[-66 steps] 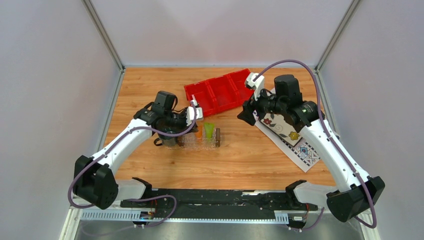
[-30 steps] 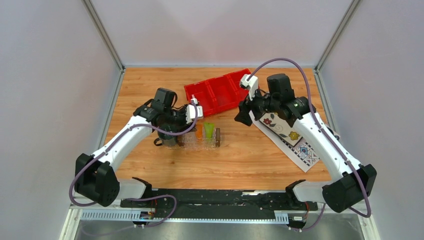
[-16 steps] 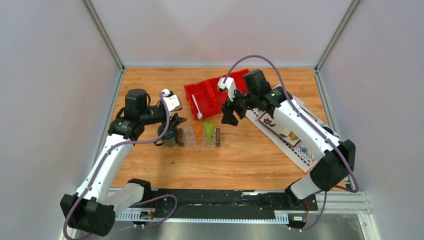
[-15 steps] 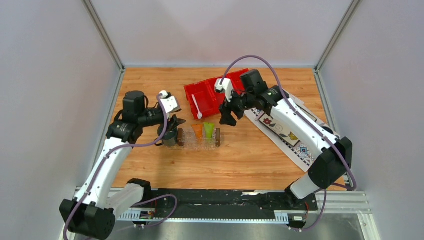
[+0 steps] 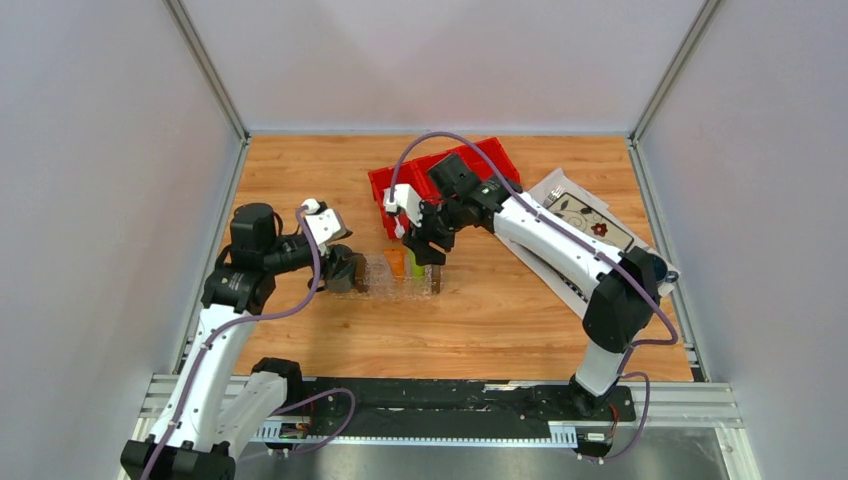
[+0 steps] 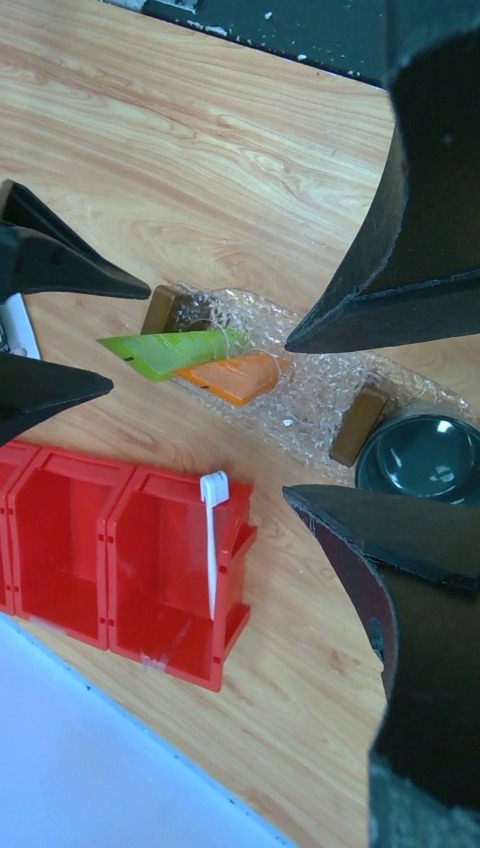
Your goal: Prepare toiletry sets of a toothbrush and toothpaste on the tray
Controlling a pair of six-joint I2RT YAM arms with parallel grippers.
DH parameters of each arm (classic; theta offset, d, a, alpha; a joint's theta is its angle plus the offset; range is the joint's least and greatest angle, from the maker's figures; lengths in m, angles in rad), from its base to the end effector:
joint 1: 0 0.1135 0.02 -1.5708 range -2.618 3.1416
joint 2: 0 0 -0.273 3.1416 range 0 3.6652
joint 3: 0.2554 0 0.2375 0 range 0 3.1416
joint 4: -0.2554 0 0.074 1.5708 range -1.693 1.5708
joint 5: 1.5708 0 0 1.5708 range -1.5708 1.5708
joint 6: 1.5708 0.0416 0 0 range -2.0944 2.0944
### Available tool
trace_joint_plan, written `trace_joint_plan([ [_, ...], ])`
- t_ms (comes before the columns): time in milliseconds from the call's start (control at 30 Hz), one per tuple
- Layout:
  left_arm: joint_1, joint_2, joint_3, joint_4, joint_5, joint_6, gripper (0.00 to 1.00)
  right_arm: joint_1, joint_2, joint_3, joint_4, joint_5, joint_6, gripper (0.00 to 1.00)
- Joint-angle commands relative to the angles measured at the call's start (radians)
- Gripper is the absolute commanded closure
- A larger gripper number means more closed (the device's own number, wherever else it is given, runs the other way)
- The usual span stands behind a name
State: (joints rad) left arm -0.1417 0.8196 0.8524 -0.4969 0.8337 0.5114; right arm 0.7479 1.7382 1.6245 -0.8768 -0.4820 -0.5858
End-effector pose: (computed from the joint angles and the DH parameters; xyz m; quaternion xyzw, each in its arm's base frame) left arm 0.1467 -0.0520 0.3349 0.4511 0.6685 -0.2503 0.5357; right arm 0.2518 0.2599 0.3235 -0.6292 0.6889 0.2504 0.2584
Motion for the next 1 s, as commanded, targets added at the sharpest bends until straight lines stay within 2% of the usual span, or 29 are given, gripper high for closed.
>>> trace_joint_plan([
  [0, 0.017, -0.019, -0.012, -0.005, 0.038, 0.010, 0.41, 0.022, 0.030, 0.057, 0.002, 0.060, -0.058, 0.39],
  [567, 0.034, -0.014, -0.044, -0.025, 0.051, 0.052, 0.42, 0.042, 0.083, 0.090, -0.031, 0.109, -0.193, 0.71],
  [967, 0.039, -0.007, -0.039, -0.045, 0.054, 0.068, 0.43, 0.053, 0.072, 0.092, -0.068, 0.121, -0.249, 0.81],
])
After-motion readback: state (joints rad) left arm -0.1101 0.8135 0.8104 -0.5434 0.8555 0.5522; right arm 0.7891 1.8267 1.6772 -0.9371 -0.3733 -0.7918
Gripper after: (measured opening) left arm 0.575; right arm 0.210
